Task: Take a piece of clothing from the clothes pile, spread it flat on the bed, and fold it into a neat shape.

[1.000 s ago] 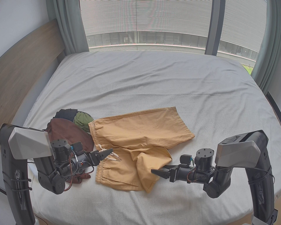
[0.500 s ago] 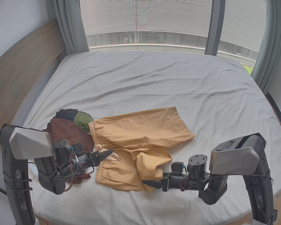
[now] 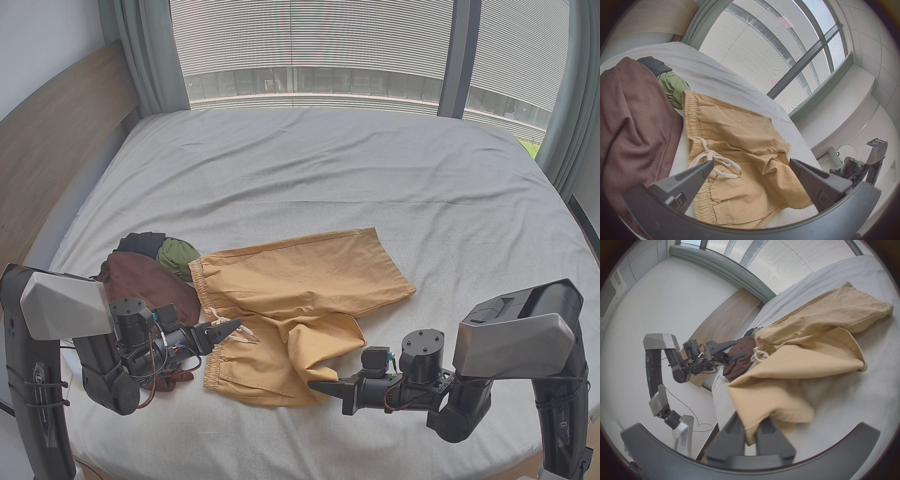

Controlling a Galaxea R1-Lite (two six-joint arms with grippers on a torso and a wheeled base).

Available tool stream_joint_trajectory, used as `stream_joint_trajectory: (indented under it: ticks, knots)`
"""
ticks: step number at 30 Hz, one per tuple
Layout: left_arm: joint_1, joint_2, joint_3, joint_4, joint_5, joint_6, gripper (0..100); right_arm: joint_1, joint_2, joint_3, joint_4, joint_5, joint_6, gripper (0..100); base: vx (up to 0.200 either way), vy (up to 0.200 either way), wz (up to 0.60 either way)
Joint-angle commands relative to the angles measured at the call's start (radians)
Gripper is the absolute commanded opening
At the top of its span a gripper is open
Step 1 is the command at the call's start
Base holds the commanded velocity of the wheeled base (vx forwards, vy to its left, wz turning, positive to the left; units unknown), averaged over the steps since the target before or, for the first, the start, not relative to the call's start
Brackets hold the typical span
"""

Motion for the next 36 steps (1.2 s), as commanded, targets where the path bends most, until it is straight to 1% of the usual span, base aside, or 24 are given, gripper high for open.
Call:
stream_joint_trajectory:
  ticks: [1,3,8,11,18,22,27,36]
  knots:
    - [0.001,0.002,0.000,-0.001,0.001,-0.001,100,0.041,-0.065,0.006,0.017,0.001,0.008,0,0.000,0.000,0.00]
    - [0.003,0.002,-0.002,-0.001,0.001,-0.001,100,0.047,-0.071,-0.003,0.028,0.001,0.008,0,0.000,0.000,0.00]
    - [0.003,0.002,-0.002,-0.001,-0.001,-0.001,100,0.052,-0.059,-0.089,0.069,0.001,0.010,0,0.000,0.000,0.00]
    - [0.003,0.002,-0.002,-0.001,0.001,-0.001,100,0.050,-0.017,-0.192,0.141,0.001,0.013,0,0.000,0.000,0.00]
    - [0.004,0.003,-0.005,-0.001,0.001,-0.001,100,0.052,0.095,-0.396,0.189,0.001,0.099,0,0.000,0.000,0.00]
    - [0.006,0.002,-0.005,-0.001,0.001,-0.001,100,0.064,0.122,-0.473,0.261,0.001,0.108,0,0.000,0.000,0.00]
    - [0.007,0.002,-0.009,-0.001,0.001,-0.001,100,0.078,0.145,-0.525,0.310,0.001,0.109,0,0.000,0.000,0.00]
    - [0.007,0.005,-0.009,-0.001,0.001,-0.001,100,0.109,0.155,-0.534,0.312,0.005,0.122,0,0.000,0.000,0.00]
